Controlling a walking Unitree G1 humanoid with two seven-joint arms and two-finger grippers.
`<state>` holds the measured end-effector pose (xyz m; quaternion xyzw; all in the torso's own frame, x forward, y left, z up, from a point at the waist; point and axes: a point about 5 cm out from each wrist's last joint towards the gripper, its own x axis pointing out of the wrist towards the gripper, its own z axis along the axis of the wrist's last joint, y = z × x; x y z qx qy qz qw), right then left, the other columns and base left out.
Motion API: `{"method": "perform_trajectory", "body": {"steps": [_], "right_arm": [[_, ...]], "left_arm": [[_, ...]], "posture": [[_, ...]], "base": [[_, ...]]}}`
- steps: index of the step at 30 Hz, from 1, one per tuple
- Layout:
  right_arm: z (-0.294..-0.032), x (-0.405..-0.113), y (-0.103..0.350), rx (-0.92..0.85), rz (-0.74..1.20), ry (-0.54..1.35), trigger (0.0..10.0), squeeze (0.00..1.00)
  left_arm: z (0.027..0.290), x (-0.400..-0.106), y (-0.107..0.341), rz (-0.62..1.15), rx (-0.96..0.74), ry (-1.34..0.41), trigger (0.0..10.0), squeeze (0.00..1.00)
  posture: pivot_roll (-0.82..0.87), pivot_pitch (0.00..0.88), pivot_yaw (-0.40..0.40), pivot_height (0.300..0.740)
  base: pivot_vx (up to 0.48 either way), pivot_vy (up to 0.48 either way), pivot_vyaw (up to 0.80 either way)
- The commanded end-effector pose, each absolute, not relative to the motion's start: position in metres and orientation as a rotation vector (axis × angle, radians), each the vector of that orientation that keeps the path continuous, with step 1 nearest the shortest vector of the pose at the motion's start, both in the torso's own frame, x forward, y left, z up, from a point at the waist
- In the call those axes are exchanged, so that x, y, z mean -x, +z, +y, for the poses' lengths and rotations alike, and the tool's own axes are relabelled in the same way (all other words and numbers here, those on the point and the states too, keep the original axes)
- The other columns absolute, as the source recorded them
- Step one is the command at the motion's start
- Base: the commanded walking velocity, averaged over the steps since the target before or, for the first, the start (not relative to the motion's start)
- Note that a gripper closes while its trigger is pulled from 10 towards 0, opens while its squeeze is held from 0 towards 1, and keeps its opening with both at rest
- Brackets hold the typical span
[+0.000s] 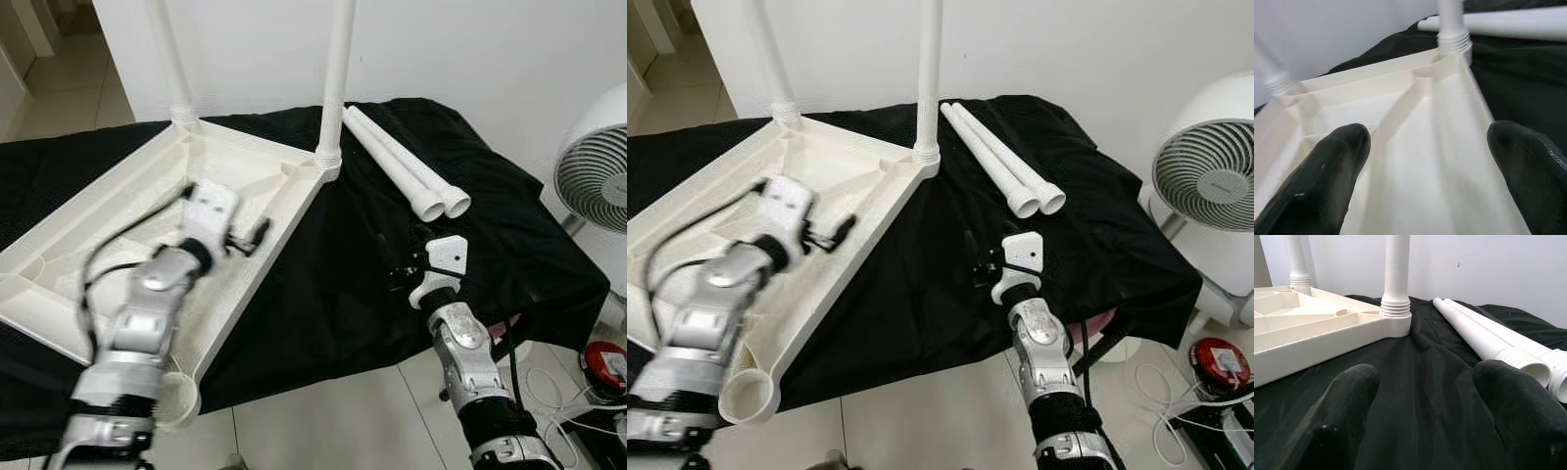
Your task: Building children table
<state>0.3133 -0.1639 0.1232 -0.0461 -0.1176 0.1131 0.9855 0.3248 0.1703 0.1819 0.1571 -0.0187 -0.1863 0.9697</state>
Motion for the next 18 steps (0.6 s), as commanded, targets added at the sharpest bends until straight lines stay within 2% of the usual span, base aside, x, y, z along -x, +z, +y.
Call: {"method": "perform_trajectory", "body": {"steps": [1, 2, 3, 4, 6, 11, 14, 16, 18], "right_arm": [[-0.165, -0.311, 0.121, 0.088, -0.228, 0.227, 10.0, 0.0], [-0.165, -0.311, 0.121, 0.088, -0.227, 0.224, 10.0, 0.0], [-0.165, -0.311, 0.121, 0.088, -0.227, 0.224, 10.0, 0.0], [-0.166, -0.311, 0.121, 0.087, -0.227, 0.223, 10.0, 0.0], [-0.166, -0.311, 0.121, 0.087, -0.227, 0.223, 10.0, 0.0], [-0.163, -0.313, 0.122, 0.082, -0.226, 0.233, 10.0, 0.0], [-0.163, -0.313, 0.122, 0.082, -0.226, 0.233, 10.0, 0.0], [-0.161, -0.314, 0.122, 0.083, -0.224, 0.244, 10.0, 0.0], [-0.161, -0.314, 0.122, 0.083, -0.224, 0.244, 10.0, 0.0]], "left_arm": [[0.188, -0.321, 0.172, 0.003, -0.34, -0.354, 10.0, 0.33], [0.202, -0.318, 0.169, 0.027, -0.359, -0.334, 10.0, 0.0], [0.202, -0.318, 0.169, 0.027, -0.359, -0.334, 10.0, 0.0], [0.213, -0.315, 0.168, 0.044, -0.385, -0.319, 10.0, 0.0], [0.213, -0.315, 0.168, 0.044, -0.385, -0.319, 10.0, 0.0], [0.241, -0.304, 0.164, 0.108, -0.468, -0.303, 10.0, 0.0], [0.241, -0.304, 0.164, 0.108, -0.468, -0.303, 10.0, 0.0], [0.255, -0.293, 0.163, 0.142, -0.516, -0.35, 10.0, 0.0], [0.255, -0.293, 0.163, 0.142, -0.516, -0.35, 10.0, 0.0]], "posture": [[-0.01, 0.0, -0.003, 0.74], [0.0, 0.0, -0.005, 0.74], [0.0, 0.0, -0.005, 0.74], [0.01, 0.0, -0.009, 0.74], [0.01, 0.0, -0.009, 0.74], [0.03, 0.005, -0.02, 0.74], [0.03, 0.005, -0.02, 0.74], [0.04, 0.008, -0.026, 0.74], [0.04, 0.008, -0.026, 0.74]], "base": [[0.0, 0.0, 0.0], [0.0, 0.0, 0.0], [0.0, 0.0, 0.0], [0.0, 0.0, 0.0], [0.0, 0.0, 0.0], [0.0, 0.0, 0.0], [0.0, 0.0, 0.0], [0.0, 0.0, 0.0], [0.0, 0.0, 0.0]]}}
